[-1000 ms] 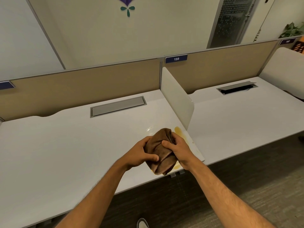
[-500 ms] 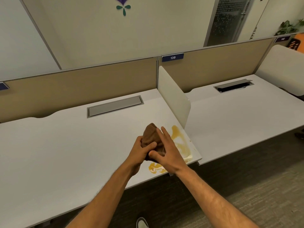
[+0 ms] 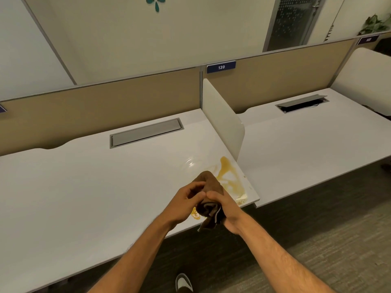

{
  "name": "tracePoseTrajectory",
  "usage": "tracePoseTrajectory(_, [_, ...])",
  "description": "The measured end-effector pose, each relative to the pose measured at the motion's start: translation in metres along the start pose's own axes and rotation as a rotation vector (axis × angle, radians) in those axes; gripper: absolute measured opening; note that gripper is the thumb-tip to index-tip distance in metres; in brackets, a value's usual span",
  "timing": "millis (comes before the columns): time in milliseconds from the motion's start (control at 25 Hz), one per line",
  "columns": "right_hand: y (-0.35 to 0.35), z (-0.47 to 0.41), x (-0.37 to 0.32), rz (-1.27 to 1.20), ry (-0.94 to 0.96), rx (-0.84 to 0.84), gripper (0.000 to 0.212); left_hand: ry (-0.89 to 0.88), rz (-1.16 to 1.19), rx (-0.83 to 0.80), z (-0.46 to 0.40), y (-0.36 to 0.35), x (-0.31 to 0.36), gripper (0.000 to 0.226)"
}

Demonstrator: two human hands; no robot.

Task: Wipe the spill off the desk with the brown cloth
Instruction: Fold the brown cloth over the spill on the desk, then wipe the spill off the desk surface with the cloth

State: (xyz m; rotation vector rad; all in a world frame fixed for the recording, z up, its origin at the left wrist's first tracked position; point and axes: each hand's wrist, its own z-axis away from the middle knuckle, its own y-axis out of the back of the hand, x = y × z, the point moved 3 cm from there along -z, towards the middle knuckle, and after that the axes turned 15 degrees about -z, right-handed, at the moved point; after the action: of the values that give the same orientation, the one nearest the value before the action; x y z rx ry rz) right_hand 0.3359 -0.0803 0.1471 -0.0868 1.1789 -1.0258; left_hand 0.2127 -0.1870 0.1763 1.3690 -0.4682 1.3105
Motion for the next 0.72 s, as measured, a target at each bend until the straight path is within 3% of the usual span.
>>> tracePoseTrajectory(80, [0.004, -0.004, 0.007, -0.036, 0.026, 0.019, 0.046, 0.013, -0.071, 0.028, -0.006, 0.0, -0.008, 0.036])
tracePoseTrajectory(160, [0.011, -0.008, 0.013, -0.058, 0.028, 0.079, 0.035, 0.005, -0.121, 0.053, -0.013, 0.002, -0.015, 0.036])
tracePoseTrajectory(400, [0.036, -0.027, 0.001, -0.047, 0.074, 0.294, 0.052, 0.005, -0.338, 0.046, -0.055, 0.044, -0.068, 0.044])
tracePoseTrajectory(560, [0.045, -0.056, 0.018, -0.002, 0.089, 0.43, 0.043, 0.041, -0.563, -0.041, -0.078, 0.067, -0.134, 0.059])
tracePoseTrajectory(720, [0.04, -0.092, 0.047, 0.025, 0.043, 0.519, 0.05, 0.122, -0.684, -0.167, -0.089, 0.081, -0.204, 0.071])
